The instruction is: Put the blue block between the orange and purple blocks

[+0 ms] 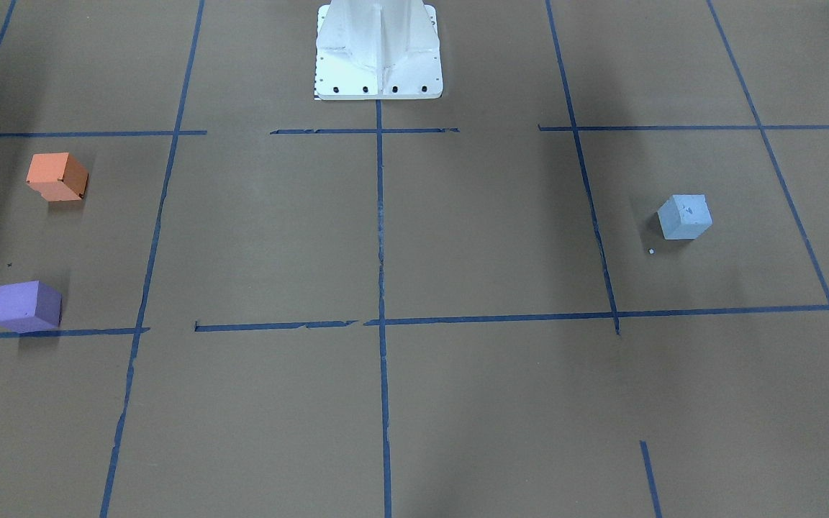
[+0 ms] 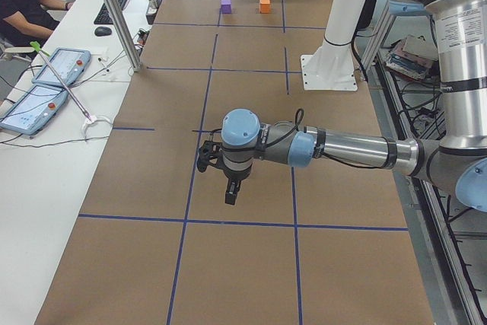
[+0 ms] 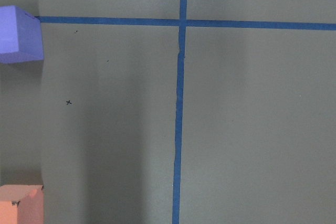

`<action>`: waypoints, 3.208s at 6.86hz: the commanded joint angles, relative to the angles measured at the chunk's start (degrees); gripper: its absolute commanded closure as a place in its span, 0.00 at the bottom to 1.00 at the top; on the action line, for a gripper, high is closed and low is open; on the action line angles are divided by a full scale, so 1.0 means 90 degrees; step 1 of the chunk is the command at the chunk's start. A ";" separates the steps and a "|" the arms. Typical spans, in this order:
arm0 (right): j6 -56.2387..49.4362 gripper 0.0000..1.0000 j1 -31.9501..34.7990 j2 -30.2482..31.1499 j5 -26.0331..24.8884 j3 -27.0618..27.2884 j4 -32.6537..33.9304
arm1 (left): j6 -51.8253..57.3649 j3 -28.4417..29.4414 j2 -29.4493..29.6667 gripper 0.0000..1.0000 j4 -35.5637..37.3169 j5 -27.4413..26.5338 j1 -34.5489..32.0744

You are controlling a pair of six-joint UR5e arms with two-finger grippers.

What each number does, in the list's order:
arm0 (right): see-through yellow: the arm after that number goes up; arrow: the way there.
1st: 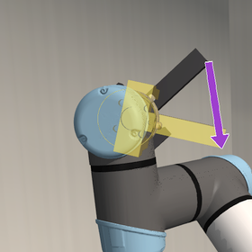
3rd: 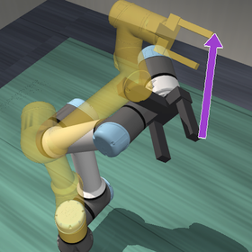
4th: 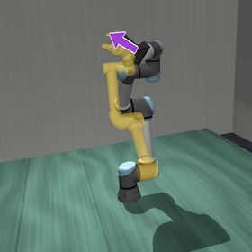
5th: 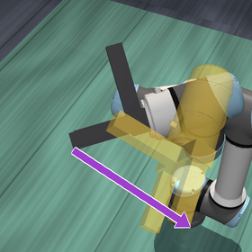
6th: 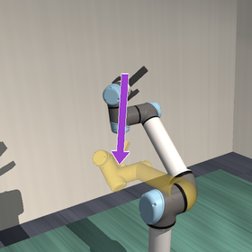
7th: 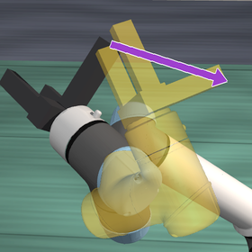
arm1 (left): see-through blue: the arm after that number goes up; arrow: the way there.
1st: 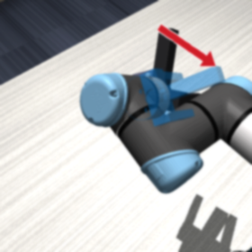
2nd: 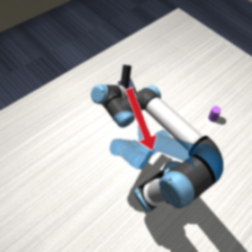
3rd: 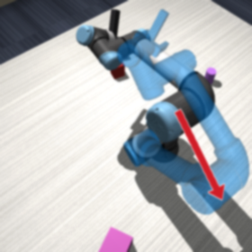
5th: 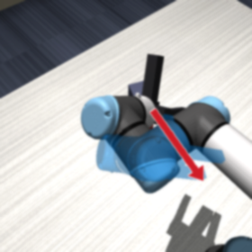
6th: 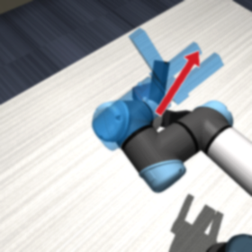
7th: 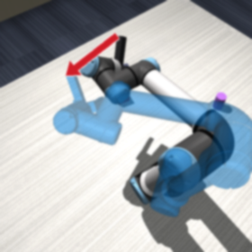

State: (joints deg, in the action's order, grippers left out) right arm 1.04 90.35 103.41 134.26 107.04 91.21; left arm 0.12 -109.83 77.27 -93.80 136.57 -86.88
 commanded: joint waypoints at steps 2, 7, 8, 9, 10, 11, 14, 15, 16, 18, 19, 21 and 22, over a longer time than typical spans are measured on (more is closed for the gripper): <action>0.0363 0.00 -0.0146 -0.0005 0.0004 -0.0009 -0.0085 | -0.0063 -0.0023 -0.0050 0.00 -0.0046 -0.0018 0.0005; 0.0334 0.00 -0.0176 0.0024 0.0004 -0.0019 -0.0289 | -0.0063 -0.0033 -0.0041 0.00 -0.0066 0.0001 0.0014; 0.0334 0.00 -0.0321 0.0034 0.0004 -0.0048 -0.0426 | -0.0072 -0.0033 -0.0041 0.00 -0.0075 0.0020 0.0014; 0.0343 0.00 -0.0380 0.0034 0.0014 -0.0038 -0.0427 | -0.0063 -0.0033 -0.0041 0.00 -0.0085 0.0020 0.0034; 0.0343 0.00 -0.0419 0.0024 0.0014 -0.0038 -0.0437 | -0.0111 0.0006 -0.0041 0.00 -0.0085 0.0020 0.0082; 0.0324 0.00 -0.0429 0.0034 0.0014 -0.0048 -0.0437 | -0.0227 0.0006 -0.0041 0.00 -0.0085 0.0030 0.0237; 0.0334 0.00 -0.0508 0.0034 0.0141 -0.0028 -0.0437 | -0.2017 0.0132 0.0193 0.00 -0.0948 -0.0038 0.1425; 0.0324 0.00 -0.0508 0.0034 0.0150 -0.0038 -0.0437 | -0.2770 0.0288 0.0300 0.00 -0.1496 -0.0386 0.2030; 0.0324 0.00 -0.0508 0.0034 0.0151 -0.0038 -0.0437 | -0.3560 0.0396 0.0466 0.00 -0.1888 -0.0902 0.2587; 0.0324 0.00 -0.0508 0.0024 0.0151 -0.0038 -0.0437 | -0.4153 0.0737 0.0983 0.00 -0.2058 -0.0936 0.3146; 0.0314 0.00 -0.0508 0.0024 0.0151 -0.0038 -0.0437 | -0.4261 0.0816 0.1043 0.00 -0.2058 -0.0937 0.3304; 0.0314 0.00 -0.0508 0.0034 0.0151 -0.0048 -0.0437 | -0.4426 0.0992 0.1131 0.00 -0.2058 -0.0946 0.3471; 0.0314 0.00 -0.0517 0.0034 0.0160 -0.0048 -0.0437 | -0.4660 0.1079 0.1257 0.00 -0.2058 -0.0946 0.3684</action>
State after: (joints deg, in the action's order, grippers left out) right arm 3.87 85.75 103.70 135.64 106.64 87.28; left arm -39.80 -101.03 87.55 -112.31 128.06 -55.48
